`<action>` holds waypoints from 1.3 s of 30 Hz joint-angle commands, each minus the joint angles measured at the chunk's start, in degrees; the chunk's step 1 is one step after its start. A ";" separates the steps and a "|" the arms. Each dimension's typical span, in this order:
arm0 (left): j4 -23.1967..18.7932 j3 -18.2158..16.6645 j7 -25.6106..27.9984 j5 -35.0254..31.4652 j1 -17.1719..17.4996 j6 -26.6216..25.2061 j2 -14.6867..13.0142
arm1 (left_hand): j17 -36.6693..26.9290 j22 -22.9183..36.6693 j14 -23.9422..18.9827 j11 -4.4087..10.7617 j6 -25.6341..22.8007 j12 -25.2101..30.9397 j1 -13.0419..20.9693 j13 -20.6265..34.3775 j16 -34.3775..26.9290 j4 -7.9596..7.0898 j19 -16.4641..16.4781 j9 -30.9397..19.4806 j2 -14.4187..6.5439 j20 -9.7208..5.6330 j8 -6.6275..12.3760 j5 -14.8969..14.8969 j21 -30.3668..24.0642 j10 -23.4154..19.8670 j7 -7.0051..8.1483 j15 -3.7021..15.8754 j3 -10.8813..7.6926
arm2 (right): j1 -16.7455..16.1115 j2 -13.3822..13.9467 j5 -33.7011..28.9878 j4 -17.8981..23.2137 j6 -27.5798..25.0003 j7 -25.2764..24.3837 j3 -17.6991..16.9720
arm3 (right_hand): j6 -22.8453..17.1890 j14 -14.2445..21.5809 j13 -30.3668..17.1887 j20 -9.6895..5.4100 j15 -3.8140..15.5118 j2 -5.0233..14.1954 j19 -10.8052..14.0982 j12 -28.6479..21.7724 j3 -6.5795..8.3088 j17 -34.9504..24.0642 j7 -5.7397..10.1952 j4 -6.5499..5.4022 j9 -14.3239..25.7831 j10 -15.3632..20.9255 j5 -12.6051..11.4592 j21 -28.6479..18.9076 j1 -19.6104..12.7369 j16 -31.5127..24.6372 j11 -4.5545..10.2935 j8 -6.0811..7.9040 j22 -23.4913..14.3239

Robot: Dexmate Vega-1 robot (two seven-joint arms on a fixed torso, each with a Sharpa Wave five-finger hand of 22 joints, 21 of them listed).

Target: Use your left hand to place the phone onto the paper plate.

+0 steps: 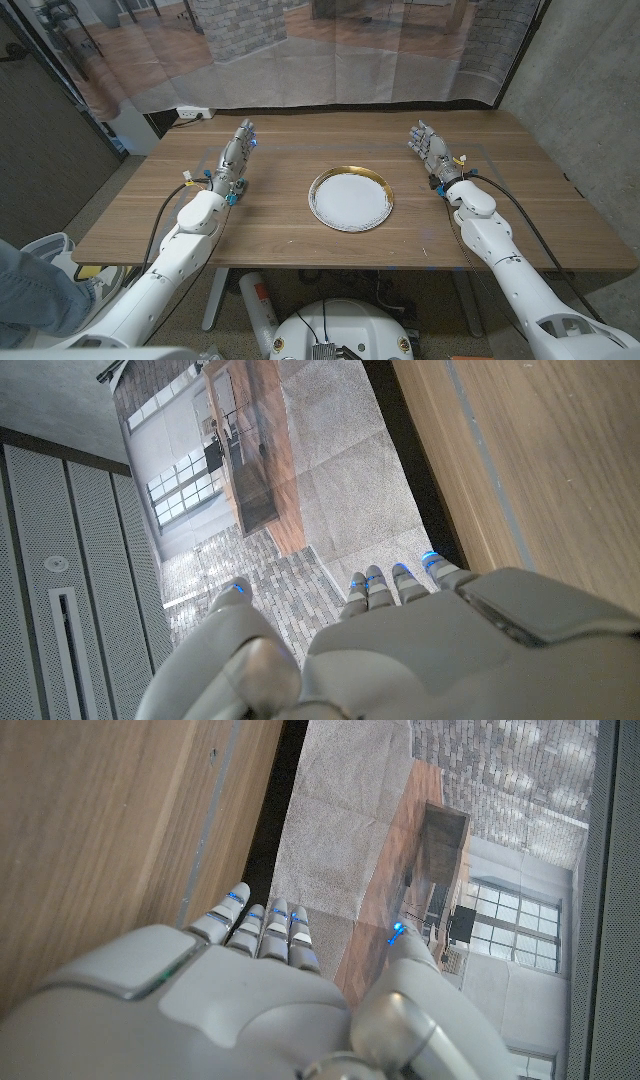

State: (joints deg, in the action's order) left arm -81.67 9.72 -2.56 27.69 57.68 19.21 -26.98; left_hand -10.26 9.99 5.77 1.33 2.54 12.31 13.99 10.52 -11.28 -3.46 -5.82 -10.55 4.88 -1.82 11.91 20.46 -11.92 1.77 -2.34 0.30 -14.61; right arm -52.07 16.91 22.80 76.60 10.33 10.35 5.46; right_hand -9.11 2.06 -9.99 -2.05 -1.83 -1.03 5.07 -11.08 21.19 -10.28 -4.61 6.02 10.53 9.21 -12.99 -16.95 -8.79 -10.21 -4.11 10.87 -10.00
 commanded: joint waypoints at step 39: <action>-4.67 -4.16 3.90 -3.31 5.94 2.45 -2.43 | -0.23 0.24 -1.24 0.14 -0.92 0.30 0.93 0.19 -0.08 0.17 0.53 -0.12 -0.46 -1.39 0.18 0.29 -0.07 -1.31 0.22 0.20 0.54 | 4.67 -1.03 -0.97 -6.45 1.82 0.53 -0.05 | -0.72 0.58 -0.35 -1.47 0.13 0.39 0.90 -0.61 -0.10 -0.01 0.46 0.54 0.23 0.42 0.19 0.89 -0.65 -0.48 0.23 0.37 -0.20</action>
State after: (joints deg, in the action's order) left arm -84.33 6.16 -0.32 26.18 62.28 23.15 -28.15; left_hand -10.26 9.99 4.77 1.22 1.93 12.52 14.44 10.52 -11.28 -3.40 -5.34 -10.53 4.43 -1.92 11.91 20.46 -11.92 0.84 -1.73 0.75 -14.20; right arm -48.91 16.36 21.89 73.30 10.41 9.79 5.85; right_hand -9.42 2.05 -10.28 -2.14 -1.83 -0.81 5.62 -11.53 20.95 -10.12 -4.30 6.25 10.53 9.21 -12.99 -16.28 -9.01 -10.21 -4.11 10.87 -9.99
